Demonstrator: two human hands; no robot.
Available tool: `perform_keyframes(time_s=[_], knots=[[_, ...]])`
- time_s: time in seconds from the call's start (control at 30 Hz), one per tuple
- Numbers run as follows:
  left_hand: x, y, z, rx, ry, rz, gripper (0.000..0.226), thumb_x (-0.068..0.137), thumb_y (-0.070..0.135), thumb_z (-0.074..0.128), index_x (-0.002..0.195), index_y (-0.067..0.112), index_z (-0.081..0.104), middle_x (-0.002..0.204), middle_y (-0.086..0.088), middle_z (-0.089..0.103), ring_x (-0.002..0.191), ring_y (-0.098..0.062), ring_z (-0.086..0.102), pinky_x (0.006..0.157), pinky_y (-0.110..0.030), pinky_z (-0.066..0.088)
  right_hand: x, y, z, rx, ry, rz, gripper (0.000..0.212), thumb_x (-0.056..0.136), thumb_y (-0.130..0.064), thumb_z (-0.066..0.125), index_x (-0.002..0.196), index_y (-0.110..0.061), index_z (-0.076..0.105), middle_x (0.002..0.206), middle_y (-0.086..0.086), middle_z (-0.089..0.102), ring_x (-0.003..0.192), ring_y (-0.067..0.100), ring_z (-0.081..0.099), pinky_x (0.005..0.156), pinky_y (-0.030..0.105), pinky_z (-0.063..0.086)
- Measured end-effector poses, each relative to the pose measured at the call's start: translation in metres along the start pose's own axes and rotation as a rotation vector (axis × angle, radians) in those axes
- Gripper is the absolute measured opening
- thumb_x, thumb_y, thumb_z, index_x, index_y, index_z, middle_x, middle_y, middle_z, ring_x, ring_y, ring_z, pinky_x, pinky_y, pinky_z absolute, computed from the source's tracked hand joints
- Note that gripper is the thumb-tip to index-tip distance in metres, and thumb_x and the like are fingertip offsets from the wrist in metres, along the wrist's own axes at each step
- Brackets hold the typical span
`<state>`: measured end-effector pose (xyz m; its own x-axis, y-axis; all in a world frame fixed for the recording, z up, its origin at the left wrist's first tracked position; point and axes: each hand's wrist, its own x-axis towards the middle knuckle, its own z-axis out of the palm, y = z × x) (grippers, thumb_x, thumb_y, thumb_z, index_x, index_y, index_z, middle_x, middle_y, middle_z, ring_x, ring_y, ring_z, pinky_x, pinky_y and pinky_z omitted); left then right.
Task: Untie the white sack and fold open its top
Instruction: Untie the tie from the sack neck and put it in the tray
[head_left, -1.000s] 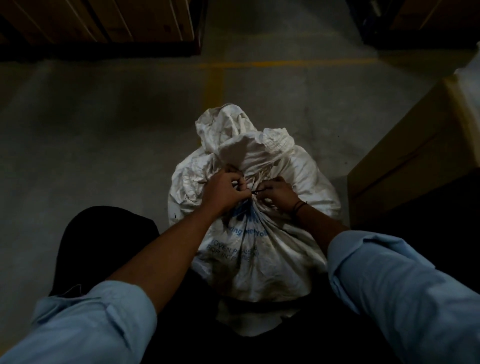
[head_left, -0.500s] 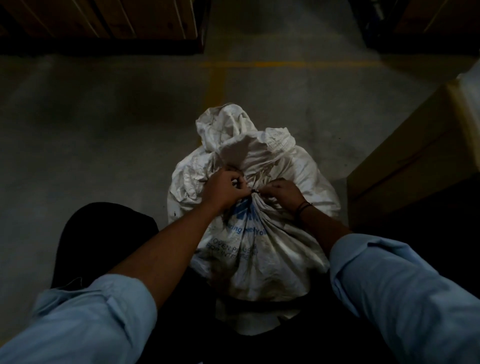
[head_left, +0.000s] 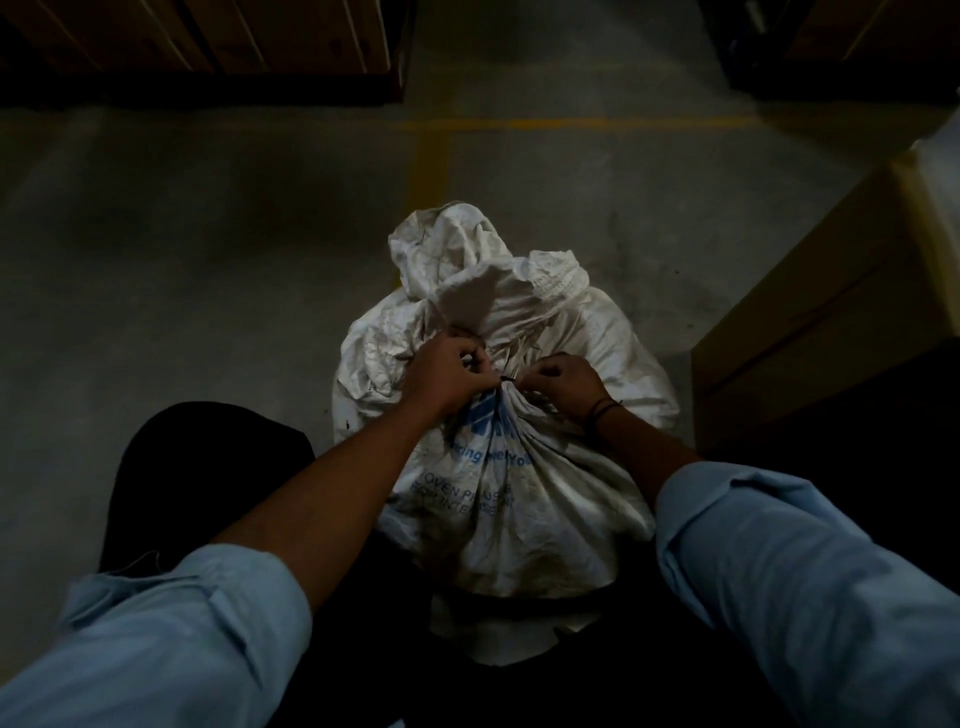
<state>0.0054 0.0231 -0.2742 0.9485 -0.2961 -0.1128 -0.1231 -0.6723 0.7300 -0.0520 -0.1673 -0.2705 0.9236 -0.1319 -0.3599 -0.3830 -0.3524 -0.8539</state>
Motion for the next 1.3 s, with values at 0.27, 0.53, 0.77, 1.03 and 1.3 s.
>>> perform_keyframes(time_s=[0.27, 0.53, 0.77, 1.03, 1.3], knots=[[0.001, 0.0, 0.001, -0.026, -0.016, -0.013, 0.019, 0.063, 0.036, 0.082, 0.06, 0.026, 0.066, 0.079, 0.006, 0.069, 0.078, -0.009, 0.067, 0.077, -0.041, 0.061, 0.003, -0.002, 0.001, 0.075, 0.02, 0.06, 0.014, 0.082, -0.014, 0.07, 0.069, -0.012, 0.073, 0.07, 0.009, 0.068, 0.062, 0.016, 0.062, 0.057, 0.027, 0.046], [0.004, -0.004, 0.003, -0.029, -0.013, -0.019, 0.021, 0.06, 0.048, 0.07, 0.064, 0.028, 0.067, 0.083, 0.004, 0.068, 0.077, -0.01, 0.068, 0.075, -0.039, 0.061, 0.007, -0.007, -0.009, 0.183, -0.023, 0.25, 0.016, 0.09, -0.011, 0.053, 0.079, -0.007, 0.063, 0.045, -0.01, 0.058, 0.054, 0.008, 0.054, 0.046, 0.015, 0.045], [0.002, 0.0, -0.003, -0.04, -0.041, -0.007, 0.026, 0.066, 0.042, 0.089, 0.064, 0.024, 0.07, 0.095, 0.003, 0.071, 0.083, -0.009, 0.067, 0.072, -0.026, 0.055, 0.004, -0.002, 0.004, 0.221, 0.019, 0.026, 0.006, 0.08, -0.003, 0.069, 0.076, -0.008, 0.071, 0.065, 0.007, 0.064, 0.056, 0.011, 0.058, 0.05, 0.022, 0.047], [0.0, -0.002, -0.005, 0.037, -0.04, 0.065, 0.025, 0.073, 0.044, 0.083, 0.072, 0.021, 0.073, 0.109, -0.002, 0.067, 0.094, -0.015, 0.066, 0.079, -0.033, 0.057, 0.008, 0.004, 0.014, 0.113, 0.046, -0.114, 0.032, 0.071, -0.023, 0.085, 0.07, 0.002, 0.066, 0.053, -0.002, 0.059, 0.049, 0.006, 0.051, 0.049, 0.019, 0.041], [0.004, -0.004, -0.006, 0.074, -0.107, 0.053, 0.027, 0.082, 0.044, 0.067, 0.092, 0.021, 0.077, 0.114, -0.012, 0.062, 0.106, -0.024, 0.061, 0.091, -0.039, 0.051, 0.011, 0.01, 0.016, -0.023, 0.099, -0.281, 0.022, 0.067, -0.025, 0.087, 0.081, -0.024, 0.07, 0.076, 0.007, 0.07, 0.069, 0.01, 0.061, 0.063, 0.025, 0.047]])
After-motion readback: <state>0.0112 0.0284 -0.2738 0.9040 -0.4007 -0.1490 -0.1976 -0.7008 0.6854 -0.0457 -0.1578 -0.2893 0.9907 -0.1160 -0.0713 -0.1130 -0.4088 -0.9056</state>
